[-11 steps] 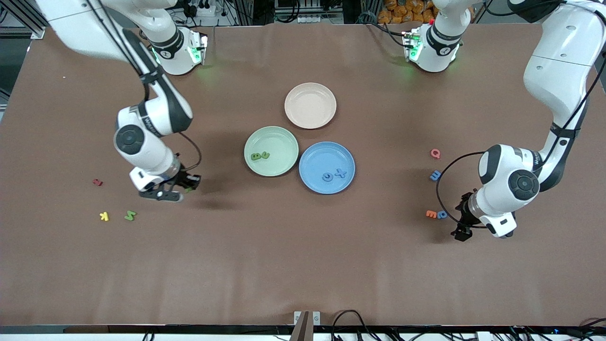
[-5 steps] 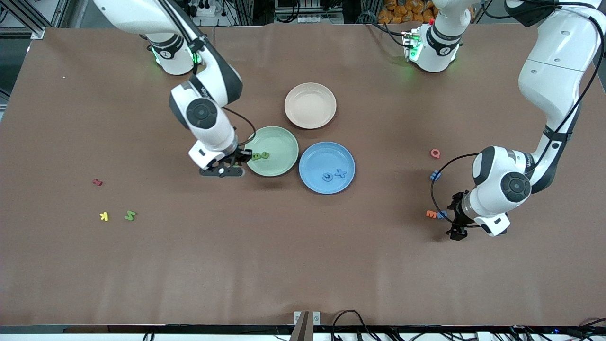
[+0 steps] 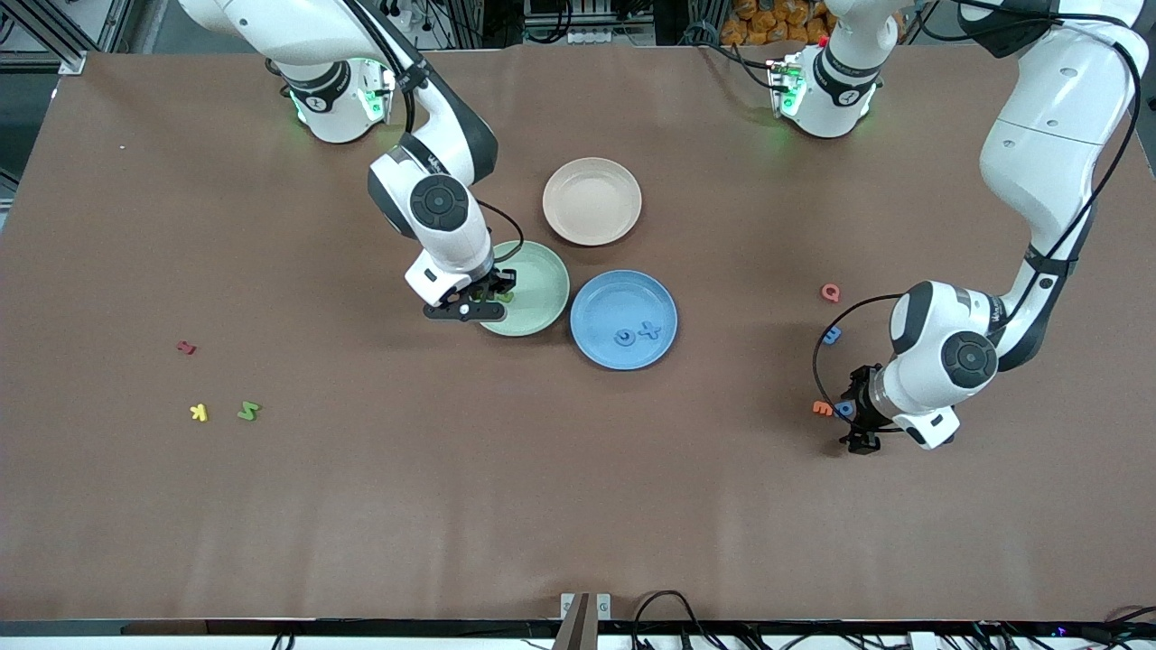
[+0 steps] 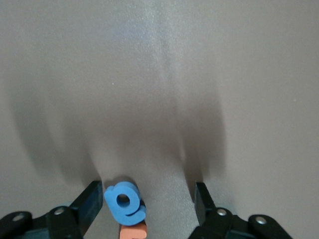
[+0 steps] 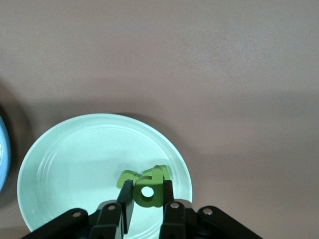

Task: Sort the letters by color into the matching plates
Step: 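Drop the d on the green plate while the left gripper grasps the a, then lift the blue a with the left gripper while the right gripper withdraws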

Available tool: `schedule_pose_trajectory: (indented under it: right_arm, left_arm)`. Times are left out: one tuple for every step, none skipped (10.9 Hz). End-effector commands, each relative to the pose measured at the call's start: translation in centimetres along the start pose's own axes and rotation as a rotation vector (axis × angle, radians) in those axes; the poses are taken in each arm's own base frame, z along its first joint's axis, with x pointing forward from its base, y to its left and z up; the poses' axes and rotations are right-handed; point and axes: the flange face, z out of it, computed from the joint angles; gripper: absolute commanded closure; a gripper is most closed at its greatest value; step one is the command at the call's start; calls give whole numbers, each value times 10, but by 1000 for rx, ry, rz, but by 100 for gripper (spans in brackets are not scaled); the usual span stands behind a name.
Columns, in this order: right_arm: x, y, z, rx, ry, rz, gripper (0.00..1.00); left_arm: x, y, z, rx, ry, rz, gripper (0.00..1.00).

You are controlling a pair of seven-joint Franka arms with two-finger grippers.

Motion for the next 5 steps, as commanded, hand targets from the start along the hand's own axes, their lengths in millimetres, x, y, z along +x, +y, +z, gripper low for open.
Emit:
schedule_pose_trajectory:
  right_arm:
    - [8,-3,-1,-2,1,19,77]
    - [8,-3,0,-2,0,19,66]
    - [8,-3,0,-4,2,20,24]
    - [9,-3,0,-9,6,18,0]
    - [11,-3,-3,-5,11,19,0]
  left_arm:
    - [-10,5,1,-5,-10,-8,52]
    - [-14,5,1,-5,-9,2,82]
    - [-14,5,1,-5,-7,14,100]
    - [-14,5,1,-7,-4,21,100]
    - [-14,6,-1,-9,2,32,100]
